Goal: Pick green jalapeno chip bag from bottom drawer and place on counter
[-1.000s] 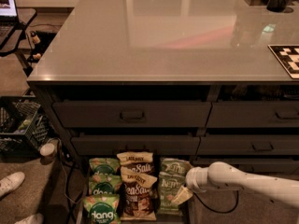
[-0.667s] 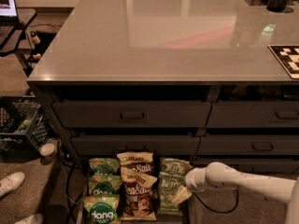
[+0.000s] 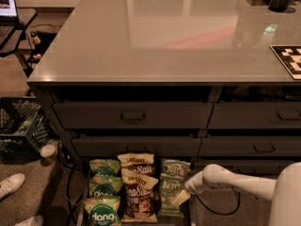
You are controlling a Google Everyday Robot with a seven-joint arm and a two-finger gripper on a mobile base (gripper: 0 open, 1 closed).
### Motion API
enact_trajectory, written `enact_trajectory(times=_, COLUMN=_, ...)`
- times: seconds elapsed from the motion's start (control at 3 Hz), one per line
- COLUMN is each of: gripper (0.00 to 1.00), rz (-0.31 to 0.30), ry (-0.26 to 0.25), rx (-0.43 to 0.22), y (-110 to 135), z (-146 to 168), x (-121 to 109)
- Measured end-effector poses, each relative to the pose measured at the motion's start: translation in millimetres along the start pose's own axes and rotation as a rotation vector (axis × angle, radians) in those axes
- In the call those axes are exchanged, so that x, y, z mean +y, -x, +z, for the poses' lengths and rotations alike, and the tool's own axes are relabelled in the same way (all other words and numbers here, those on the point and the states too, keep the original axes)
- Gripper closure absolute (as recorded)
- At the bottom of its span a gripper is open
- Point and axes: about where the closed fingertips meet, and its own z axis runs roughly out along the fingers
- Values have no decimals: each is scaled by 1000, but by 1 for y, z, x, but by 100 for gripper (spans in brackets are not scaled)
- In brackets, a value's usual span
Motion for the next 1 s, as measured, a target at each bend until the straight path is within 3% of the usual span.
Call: enact_trajectory(times=1.0, gripper=6, rz=22, ry=16, rx=4, y=-18, z=34, x=-19)
